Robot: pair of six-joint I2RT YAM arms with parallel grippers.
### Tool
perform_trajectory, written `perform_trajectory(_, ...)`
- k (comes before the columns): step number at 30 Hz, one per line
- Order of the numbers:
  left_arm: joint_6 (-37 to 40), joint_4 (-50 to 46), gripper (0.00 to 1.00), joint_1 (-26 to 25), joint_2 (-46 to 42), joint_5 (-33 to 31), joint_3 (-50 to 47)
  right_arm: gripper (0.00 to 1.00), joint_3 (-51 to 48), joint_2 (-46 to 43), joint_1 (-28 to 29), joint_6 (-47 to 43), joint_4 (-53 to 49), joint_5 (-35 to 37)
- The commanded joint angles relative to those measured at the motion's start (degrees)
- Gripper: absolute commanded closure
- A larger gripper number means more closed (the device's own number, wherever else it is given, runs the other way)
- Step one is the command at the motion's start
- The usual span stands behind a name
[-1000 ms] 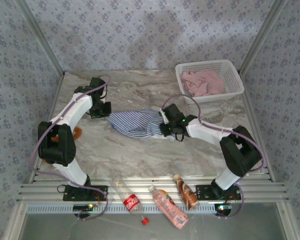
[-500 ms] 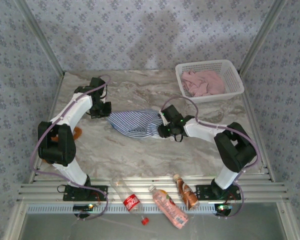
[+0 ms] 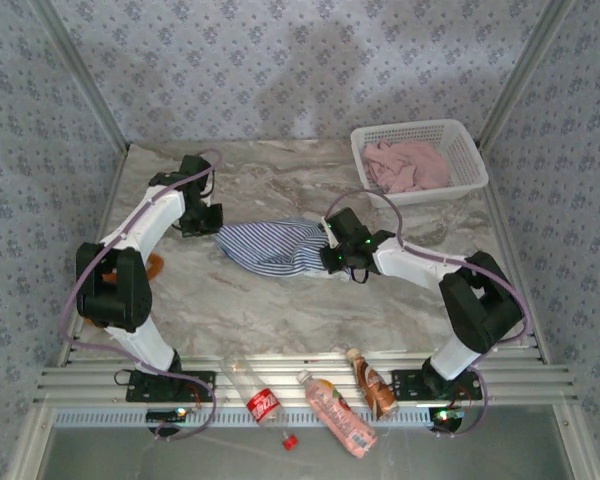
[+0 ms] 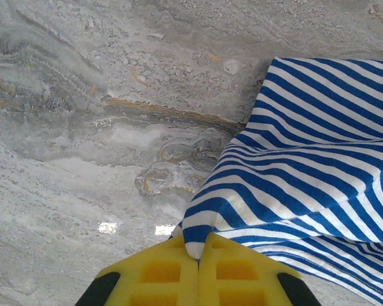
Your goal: Fold and stack the tank tops
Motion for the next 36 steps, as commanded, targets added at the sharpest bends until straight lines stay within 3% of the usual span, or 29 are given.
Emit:
perform_trajectory(1, 1.07, -2.00, 1.00, 0.43, 0.66, 0.99, 1.59, 0.81, -0.70, -0.86, -0.05, -0.75, -1.60, 1.29)
perform_trajectory(8, 1.21, -2.17, 1.00, 0.43, 0.49, 1.21, 1.12, 0.74, -0.27, 2.38, -0.21, 0.39, -0.63, -2.44)
perform_trajectory(18, 1.31, -1.73, 1.00, 0.43, 0.05, 1.14, -0.04, 0.77, -0.95, 2.04, 0.03, 1.65, 0.15, -3.17)
perform_trajectory(27, 1.53, -1.94, 1.00, 0.43, 0.22, 1.10, 0.26, 0.92, 1.13, 3.55, -0.42, 0.72, 0.91, -2.65)
perform_trajectory(36, 2.03, -3.66, 1.00, 1.43, -1.33, -1.17, 2.17, 1.00, -1.03, -6.61, -1.19, 0.71, -4.32, 0.99)
